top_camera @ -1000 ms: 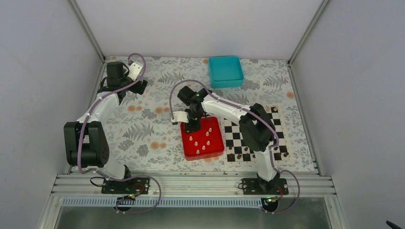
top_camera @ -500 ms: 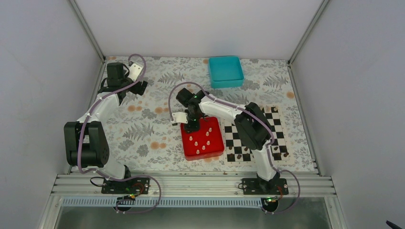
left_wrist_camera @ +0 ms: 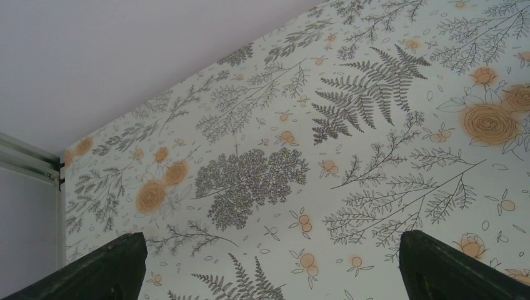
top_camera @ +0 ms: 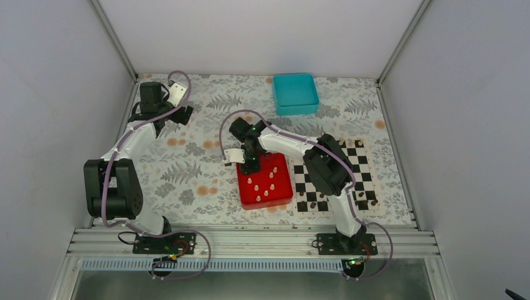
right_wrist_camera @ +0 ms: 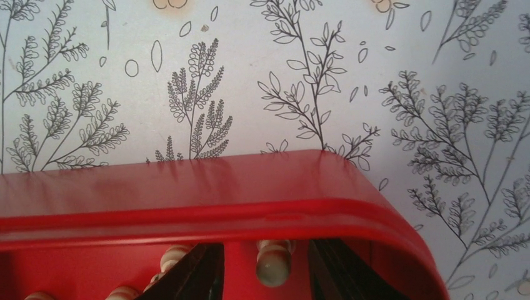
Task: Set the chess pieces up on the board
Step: Pick up the chess piece from the storage box, then place the chess piece on the chessboard.
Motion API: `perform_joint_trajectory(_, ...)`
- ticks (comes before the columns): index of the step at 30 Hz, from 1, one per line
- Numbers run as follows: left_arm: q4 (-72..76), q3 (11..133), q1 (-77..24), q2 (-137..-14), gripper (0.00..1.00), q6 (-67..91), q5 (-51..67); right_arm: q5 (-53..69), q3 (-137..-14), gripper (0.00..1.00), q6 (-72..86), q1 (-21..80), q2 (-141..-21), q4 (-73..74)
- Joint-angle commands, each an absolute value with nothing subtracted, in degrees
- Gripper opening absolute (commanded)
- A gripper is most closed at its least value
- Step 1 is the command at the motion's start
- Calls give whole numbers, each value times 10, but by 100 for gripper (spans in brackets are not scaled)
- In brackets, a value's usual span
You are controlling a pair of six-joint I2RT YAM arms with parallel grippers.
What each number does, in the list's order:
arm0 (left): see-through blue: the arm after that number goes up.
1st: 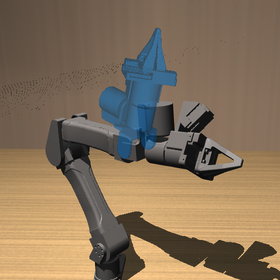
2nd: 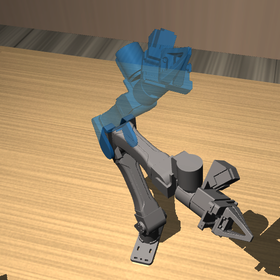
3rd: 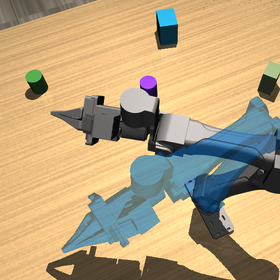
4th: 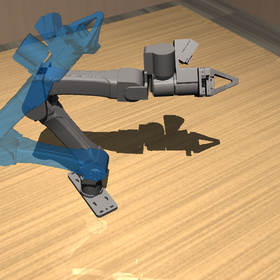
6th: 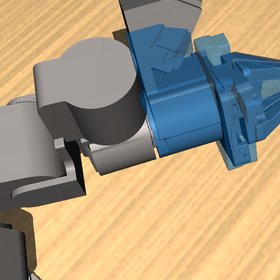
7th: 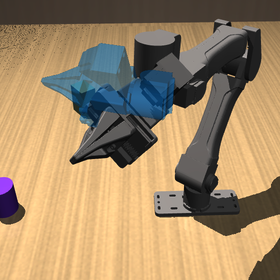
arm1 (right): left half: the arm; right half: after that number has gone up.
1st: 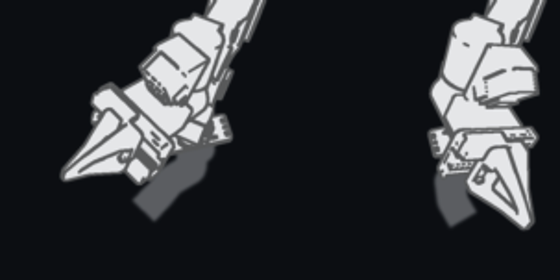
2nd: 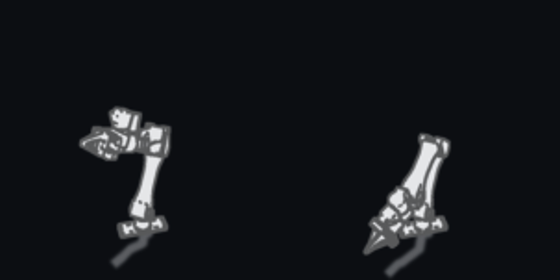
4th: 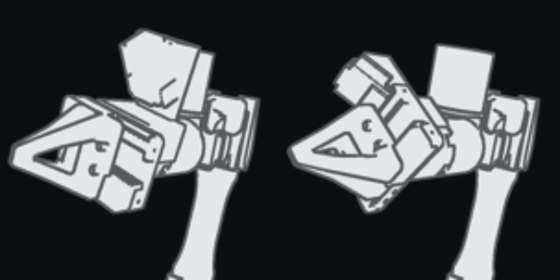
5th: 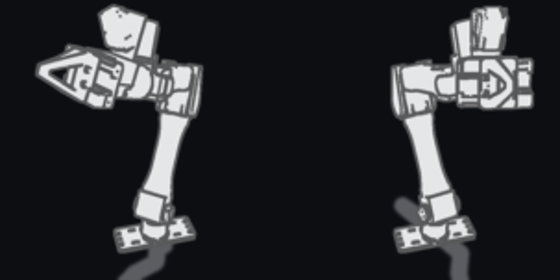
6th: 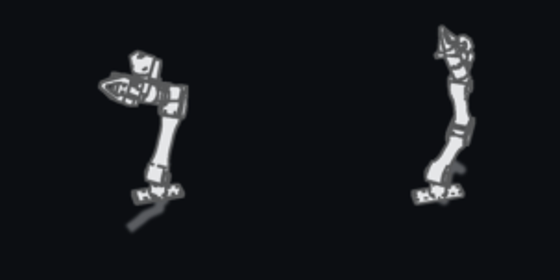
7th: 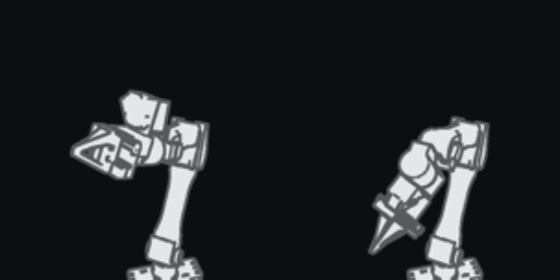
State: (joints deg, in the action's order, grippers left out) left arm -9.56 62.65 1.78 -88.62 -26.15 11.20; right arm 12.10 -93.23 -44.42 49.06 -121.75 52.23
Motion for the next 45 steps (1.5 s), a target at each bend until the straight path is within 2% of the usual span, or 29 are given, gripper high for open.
perform_joint_trajectory(1, -89, 622, 21, -876, 100, -262, 125, 120, -930, 34, -437, 498, -1231, 511)
perform_joint_trajectory(7, -89, 624, 21, -878, 100, -263, 124, 119, -928, 16, -437, 499, -1231, 512)
perform_joint_trajectory(12, -90, 625, 21, -879, 100, -263, 122, 110, -929, 10, -435, 497, -1202, 520)
perform_joint_trajectory(19, -90, 625, 21, -878, 100, -263, 123, 92, -950, 8, -438, 449, -1137, 577)
perform_joint_trajectory(27, -91, 626, 21, -878, 100, -262, 125, 79, -940, 8, -437, 339, -1075, 603)
perform_joint_trajectory(34, -91, 627, 21, -877, 100, -261, 124, 83, -879, 9, -436, 264, -1063, 567)
perform_joint_trajectory(45, -95, 631, 21, -881, 100, -259, 126, 92, -801, 9, -437, 216, -1091, 510)
